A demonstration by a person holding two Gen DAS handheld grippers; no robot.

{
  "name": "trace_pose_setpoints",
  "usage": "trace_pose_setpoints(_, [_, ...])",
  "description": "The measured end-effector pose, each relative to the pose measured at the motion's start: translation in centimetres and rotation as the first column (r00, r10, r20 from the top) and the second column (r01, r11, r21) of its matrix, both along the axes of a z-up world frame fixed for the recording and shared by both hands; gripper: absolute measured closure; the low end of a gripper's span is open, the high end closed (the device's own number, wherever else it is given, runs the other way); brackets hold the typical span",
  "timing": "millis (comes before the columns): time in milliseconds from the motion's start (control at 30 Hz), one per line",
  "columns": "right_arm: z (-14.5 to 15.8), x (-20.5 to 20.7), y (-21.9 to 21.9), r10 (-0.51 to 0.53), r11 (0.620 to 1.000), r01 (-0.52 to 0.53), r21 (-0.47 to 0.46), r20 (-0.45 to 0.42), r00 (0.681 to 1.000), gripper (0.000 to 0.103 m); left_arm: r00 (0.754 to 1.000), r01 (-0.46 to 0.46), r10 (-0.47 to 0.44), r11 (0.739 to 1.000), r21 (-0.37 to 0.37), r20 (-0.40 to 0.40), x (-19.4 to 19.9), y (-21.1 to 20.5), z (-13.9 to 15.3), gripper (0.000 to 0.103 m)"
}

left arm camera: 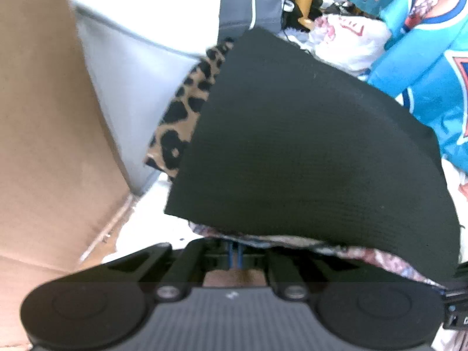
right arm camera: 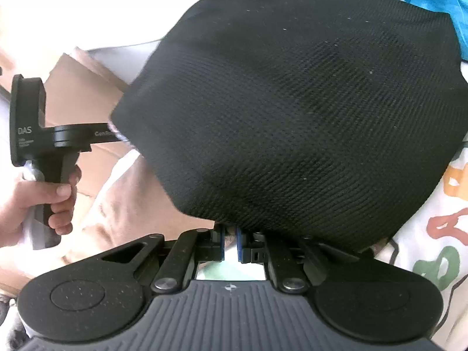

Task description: Fold clothes

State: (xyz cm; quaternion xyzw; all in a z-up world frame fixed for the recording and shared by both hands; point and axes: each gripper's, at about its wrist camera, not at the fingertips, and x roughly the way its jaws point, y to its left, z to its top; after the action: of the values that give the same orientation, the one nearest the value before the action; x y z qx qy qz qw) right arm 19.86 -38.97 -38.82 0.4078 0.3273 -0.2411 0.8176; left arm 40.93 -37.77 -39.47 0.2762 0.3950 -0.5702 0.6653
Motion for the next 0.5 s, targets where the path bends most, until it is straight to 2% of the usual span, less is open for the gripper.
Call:
trace_pose_setpoints(67, [-0.2, 0.0, 0.1, -0.011, 1.0, 0.01, -0.008, -0.027, 1.0, 0.093, 0.999, -0.04, 0.04, 0.999, 0.016, -0.018, 0.2, -0.2, -0.7, 0.091])
trace_pose_setpoints(133, [-0.2, -0.3, 0.1, -0.028, 1.0, 0.028, 0.0, -0.047, 0.998, 0.094, 0.996, -0.075, 0.076, 0.997, 0.016, -0.046, 0.7, 0.1, -0.8, 0.086])
trace_pose_setpoints(267, [0.6, -1.5, 0.3, -0.03, 0.999, 0.029, -0.014, -0.036, 0.999, 0.093, 0.994, -0.104, 0.104, 0.994, 0.016, -0.04, 1.0, 1.5, 0.2, 0.052])
trace_pose_setpoints(333, [1.2, -2.4, -1.1, -0.01, 1.0, 0.01, -0.029, -0.015, 1.0, 0.094, 0.993, -0.113, 0.113, 0.994, 0.009, -0.018, 1.0, 2.7, 1.1, 0.05])
trace_pose_setpoints(500, [1.7, -1.5, 0.5, 0.092, 0.994, -0.088, -0.059, 0.06, 0.994, 0.094, 0.987, -0.159, 0.159, 0.987, 0.015, -0.004, 0.8, 6.1, 2.5, 0.052])
